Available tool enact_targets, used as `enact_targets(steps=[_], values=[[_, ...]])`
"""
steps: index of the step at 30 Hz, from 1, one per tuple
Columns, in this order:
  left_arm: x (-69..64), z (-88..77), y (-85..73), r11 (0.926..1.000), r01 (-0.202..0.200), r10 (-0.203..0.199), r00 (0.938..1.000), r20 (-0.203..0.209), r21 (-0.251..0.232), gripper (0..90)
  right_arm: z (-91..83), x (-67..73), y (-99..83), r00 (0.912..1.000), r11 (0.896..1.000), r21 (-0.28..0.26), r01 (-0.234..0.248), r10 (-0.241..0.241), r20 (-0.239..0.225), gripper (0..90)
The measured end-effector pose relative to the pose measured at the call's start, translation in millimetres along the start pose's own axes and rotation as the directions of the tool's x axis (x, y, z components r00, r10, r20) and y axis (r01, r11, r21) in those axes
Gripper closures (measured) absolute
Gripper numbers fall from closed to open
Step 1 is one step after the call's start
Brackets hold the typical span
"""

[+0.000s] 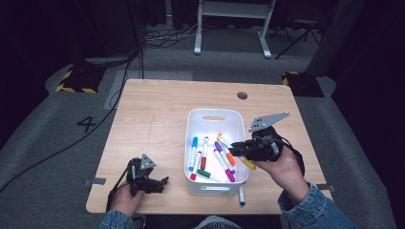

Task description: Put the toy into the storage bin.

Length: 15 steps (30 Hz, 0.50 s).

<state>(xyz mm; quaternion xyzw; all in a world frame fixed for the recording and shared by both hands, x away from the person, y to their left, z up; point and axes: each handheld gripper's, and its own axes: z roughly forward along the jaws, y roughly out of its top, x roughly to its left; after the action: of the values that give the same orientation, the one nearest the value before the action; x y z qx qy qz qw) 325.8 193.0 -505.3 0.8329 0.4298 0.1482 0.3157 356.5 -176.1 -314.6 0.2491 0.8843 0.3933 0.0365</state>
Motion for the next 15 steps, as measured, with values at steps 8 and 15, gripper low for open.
enact_targets(steps=[8,15], values=[[0.0,0.0,0.0,1.0000,0.000,0.000,1.0000,0.000,0.000,0.0,10.7,8.6,6.8,0.9992,1.000,-0.006,0.014,-0.014,-0.037,76.8],[0.0,0.0,0.0,1.0000,0.000,0.000,1.0000,0.000,0.000,0.0,19.8,11.1,7.5,0.9980,1.000,0.007,0.020,-0.019,-0.060,76.8]])
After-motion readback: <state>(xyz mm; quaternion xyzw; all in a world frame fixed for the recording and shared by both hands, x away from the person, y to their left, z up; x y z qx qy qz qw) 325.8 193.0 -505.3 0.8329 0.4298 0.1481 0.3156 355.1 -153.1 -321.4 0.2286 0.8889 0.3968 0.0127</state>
